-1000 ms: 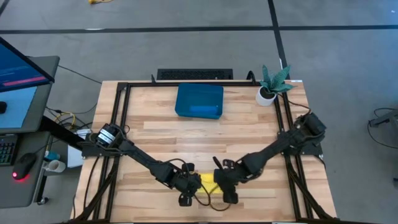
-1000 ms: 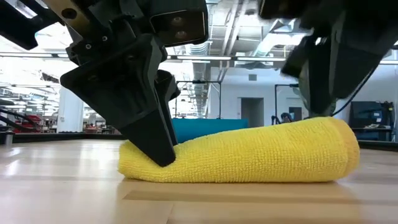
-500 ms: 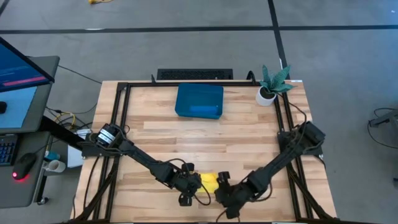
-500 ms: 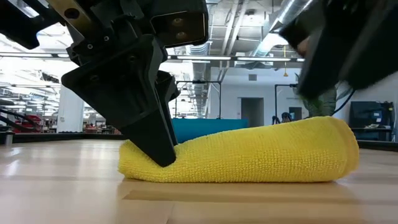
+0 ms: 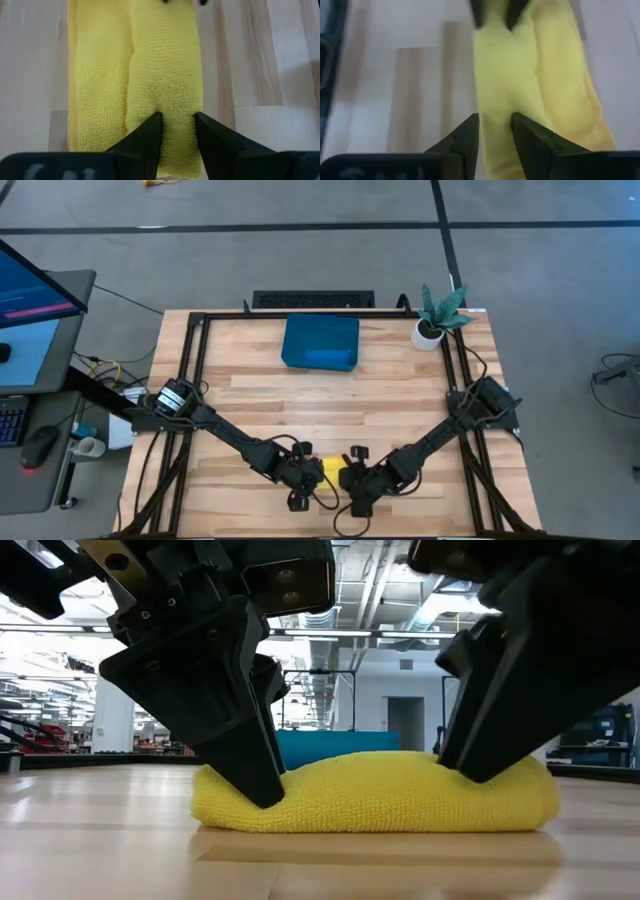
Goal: Roll microfiber towels into tight, uniform cylinder then place into a basket
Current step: Roll the yellow microfiber cloth
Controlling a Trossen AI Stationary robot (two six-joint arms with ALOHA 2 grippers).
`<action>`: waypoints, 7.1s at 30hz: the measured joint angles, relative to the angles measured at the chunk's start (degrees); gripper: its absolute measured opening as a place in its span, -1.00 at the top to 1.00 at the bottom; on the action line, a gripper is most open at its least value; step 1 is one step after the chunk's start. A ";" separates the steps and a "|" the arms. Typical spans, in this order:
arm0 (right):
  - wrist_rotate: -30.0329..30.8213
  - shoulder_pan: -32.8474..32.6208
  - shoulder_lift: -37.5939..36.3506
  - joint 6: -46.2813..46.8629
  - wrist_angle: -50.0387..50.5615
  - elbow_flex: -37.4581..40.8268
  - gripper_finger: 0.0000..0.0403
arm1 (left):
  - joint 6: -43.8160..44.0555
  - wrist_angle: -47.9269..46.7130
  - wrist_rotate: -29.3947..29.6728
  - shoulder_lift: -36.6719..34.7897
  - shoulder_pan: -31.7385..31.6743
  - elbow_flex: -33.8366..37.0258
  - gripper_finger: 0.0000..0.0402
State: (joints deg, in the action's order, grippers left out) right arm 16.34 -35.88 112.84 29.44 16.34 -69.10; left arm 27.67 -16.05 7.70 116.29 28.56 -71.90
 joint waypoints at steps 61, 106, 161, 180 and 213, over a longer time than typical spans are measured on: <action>-9.90 4.08 3.10 10.41 1.50 -0.07 0.31 | -5.73 -1.58 15.12 2.60 4.36 -0.72 0.43; 13.77 -8.10 -0.09 -15.96 4.05 -1.44 0.16 | -0.42 0.00 4.23 0.90 1.44 -0.57 0.92; -13.66 3.83 5.66 5.26 -3.12 -1.57 0.84 | -5.58 -4.63 11.13 -3.39 6.20 -0.49 0.33; -24.72 7.65 5.97 10.94 -6.74 -1.40 0.82 | -5.40 -20.83 20.71 -3.48 11.21 -6.42 0.12; -27.91 8.77 6.03 11.22 -7.24 -1.33 0.82 | -12.72 0.74 20.79 -3.45 10.68 2.71 0.44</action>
State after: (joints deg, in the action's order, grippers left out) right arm -11.57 -27.11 118.87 40.66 9.10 -70.43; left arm 14.95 -15.31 28.49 112.84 39.23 -69.19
